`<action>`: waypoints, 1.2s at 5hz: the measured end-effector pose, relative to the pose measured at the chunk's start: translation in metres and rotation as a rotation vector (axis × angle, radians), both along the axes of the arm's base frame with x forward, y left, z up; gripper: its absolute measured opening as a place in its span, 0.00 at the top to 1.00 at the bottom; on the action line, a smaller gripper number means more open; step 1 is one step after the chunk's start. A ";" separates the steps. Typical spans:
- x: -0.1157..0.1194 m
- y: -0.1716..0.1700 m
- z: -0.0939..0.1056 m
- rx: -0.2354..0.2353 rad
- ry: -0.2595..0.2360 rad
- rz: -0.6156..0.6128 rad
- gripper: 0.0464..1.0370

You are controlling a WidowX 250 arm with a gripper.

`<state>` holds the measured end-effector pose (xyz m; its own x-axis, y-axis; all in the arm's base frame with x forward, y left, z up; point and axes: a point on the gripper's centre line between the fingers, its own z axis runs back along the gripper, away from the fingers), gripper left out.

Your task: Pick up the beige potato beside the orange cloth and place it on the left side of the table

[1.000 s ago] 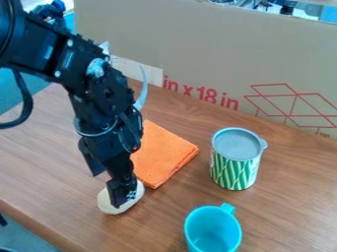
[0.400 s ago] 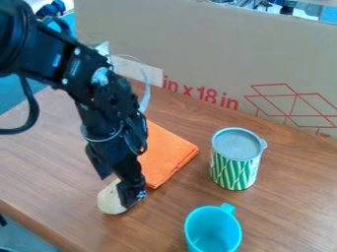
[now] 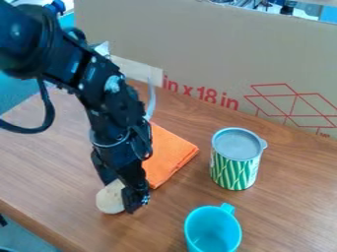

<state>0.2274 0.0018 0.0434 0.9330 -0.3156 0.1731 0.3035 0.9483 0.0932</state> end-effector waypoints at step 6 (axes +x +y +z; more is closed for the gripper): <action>0.025 0.069 0.076 0.160 -0.077 0.171 0.44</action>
<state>0.2525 0.0703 0.1197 0.9612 -0.1836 0.2059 0.1264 0.9565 0.2631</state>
